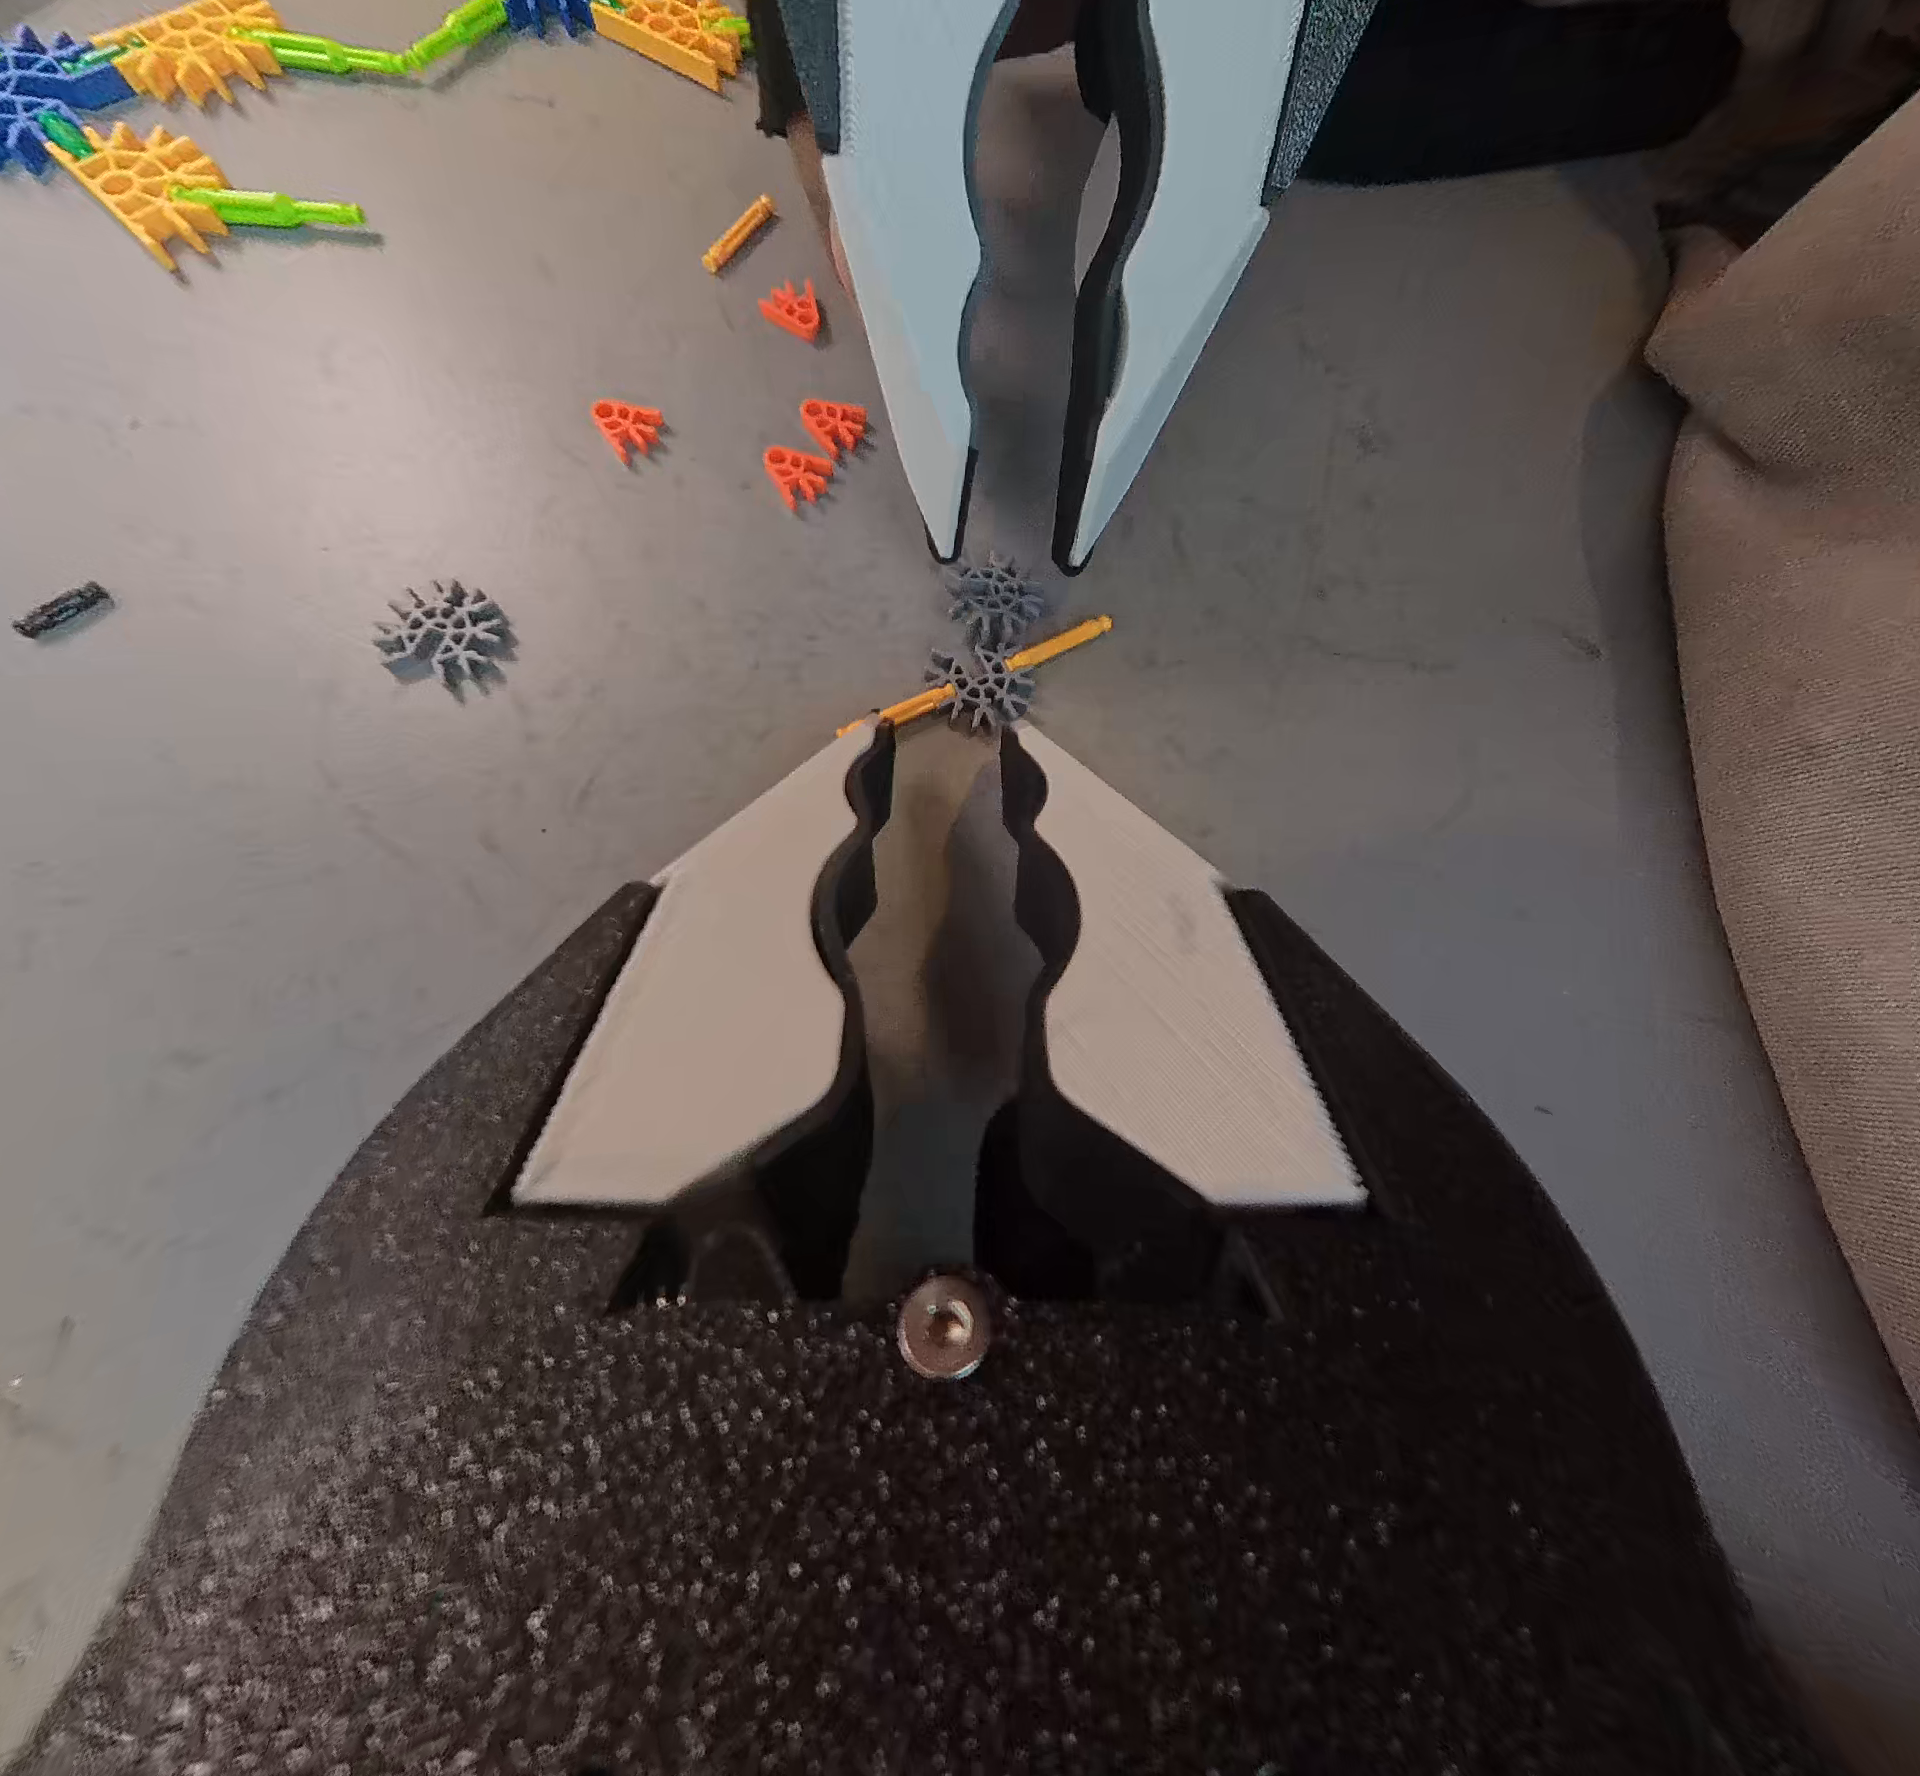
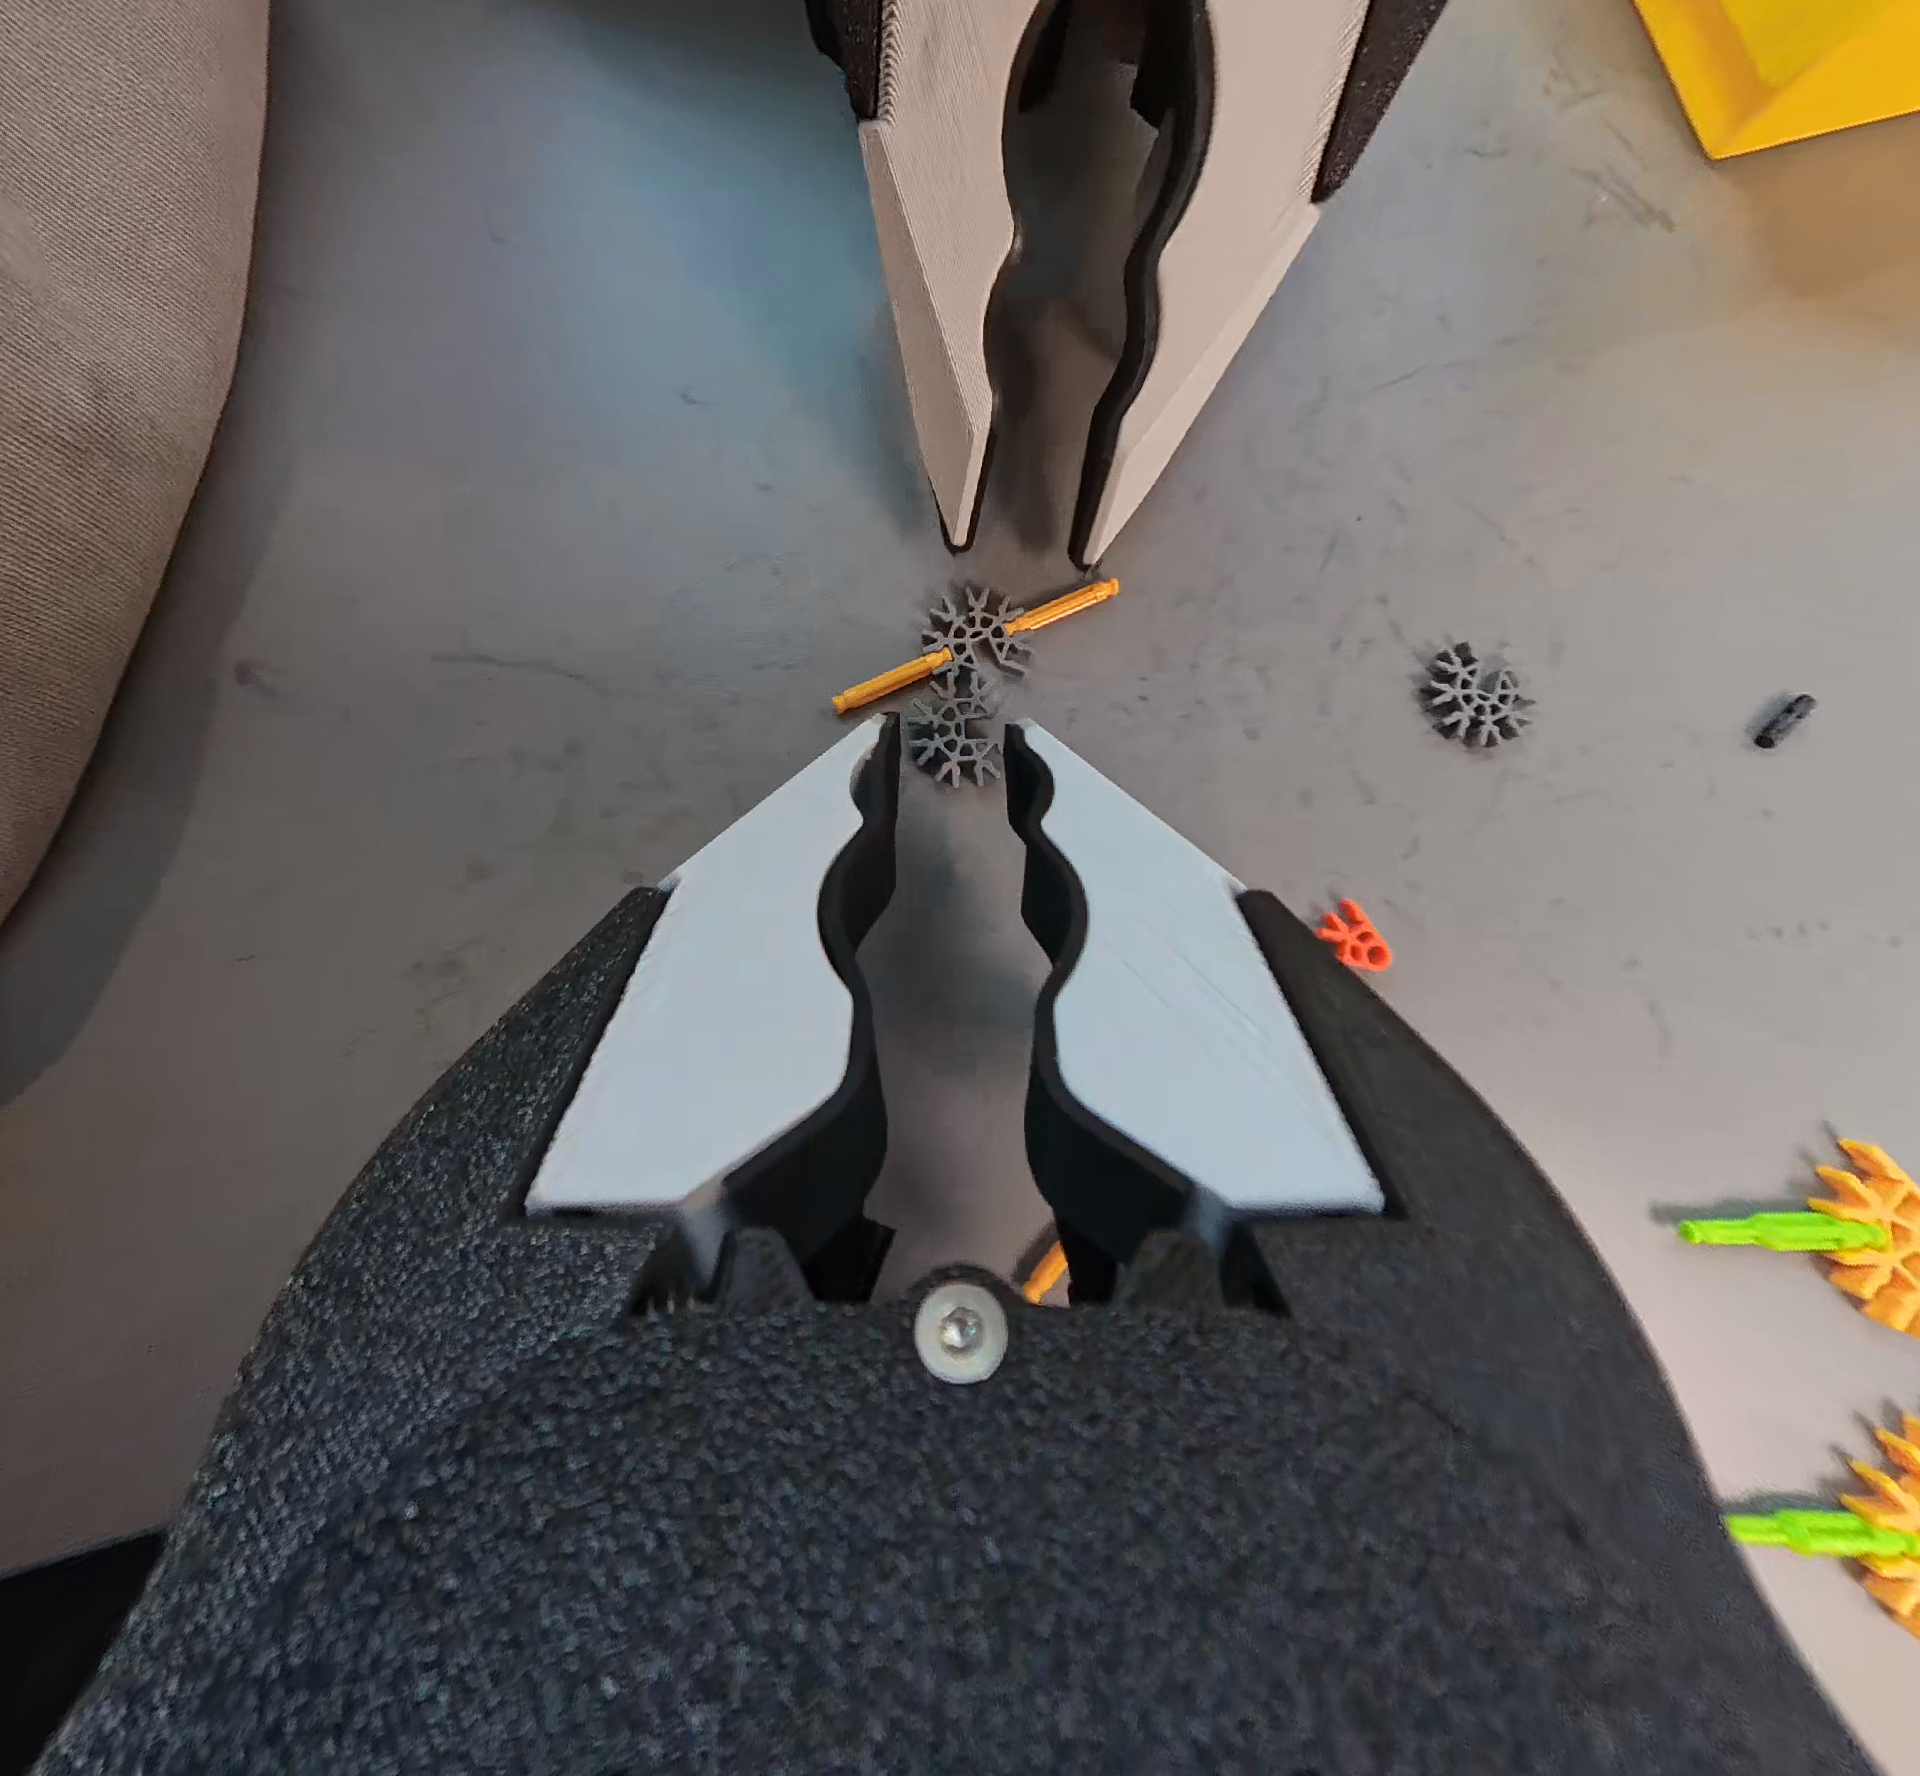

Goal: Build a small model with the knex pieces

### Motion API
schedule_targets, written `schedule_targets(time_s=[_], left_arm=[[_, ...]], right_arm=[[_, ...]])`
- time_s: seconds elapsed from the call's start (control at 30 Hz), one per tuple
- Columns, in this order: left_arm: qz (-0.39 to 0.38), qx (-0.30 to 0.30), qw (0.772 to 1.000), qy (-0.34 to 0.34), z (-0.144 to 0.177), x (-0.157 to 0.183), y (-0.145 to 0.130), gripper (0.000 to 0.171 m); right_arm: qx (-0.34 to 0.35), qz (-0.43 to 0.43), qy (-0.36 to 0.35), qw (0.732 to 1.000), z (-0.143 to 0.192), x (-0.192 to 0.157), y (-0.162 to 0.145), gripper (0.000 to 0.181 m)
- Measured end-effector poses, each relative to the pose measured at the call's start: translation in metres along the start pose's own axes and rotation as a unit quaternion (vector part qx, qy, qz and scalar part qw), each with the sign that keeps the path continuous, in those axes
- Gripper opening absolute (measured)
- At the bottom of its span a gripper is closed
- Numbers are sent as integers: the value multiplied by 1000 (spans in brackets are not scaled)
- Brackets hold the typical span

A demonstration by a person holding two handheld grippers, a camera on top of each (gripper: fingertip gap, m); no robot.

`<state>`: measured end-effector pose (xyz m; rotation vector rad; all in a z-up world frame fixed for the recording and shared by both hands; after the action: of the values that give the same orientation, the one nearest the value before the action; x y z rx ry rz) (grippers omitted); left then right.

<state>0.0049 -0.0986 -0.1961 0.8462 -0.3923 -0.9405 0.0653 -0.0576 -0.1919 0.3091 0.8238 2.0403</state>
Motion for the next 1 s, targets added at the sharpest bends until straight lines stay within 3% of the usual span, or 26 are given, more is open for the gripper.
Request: schedule_targets(time_s=[0.5,0.8,1.0], left_arm=[[-15,-14,1000,22,-15,2,6,25],[-8,-12,1000,26,-5,-1,2,26],[-18,-29,999,27,-15,4,2,27]], right_arm=[[-22,18,-14,999,-7,-3,-3,16],[20,2,-6,1000,-1,-1,0,9],[96,-35,43,994,11,-3,12,9]])
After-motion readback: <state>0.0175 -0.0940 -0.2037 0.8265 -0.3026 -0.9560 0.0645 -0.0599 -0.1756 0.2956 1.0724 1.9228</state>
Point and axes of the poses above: each gripper's, where its closed fingertips meet, z back along the fingers, y out of its top, x = y × z across the jaws, the point moved 3 cm from there along z, back along the fingers, and after that the axes turned 12 degrees about -z, right-handed, at the moved point
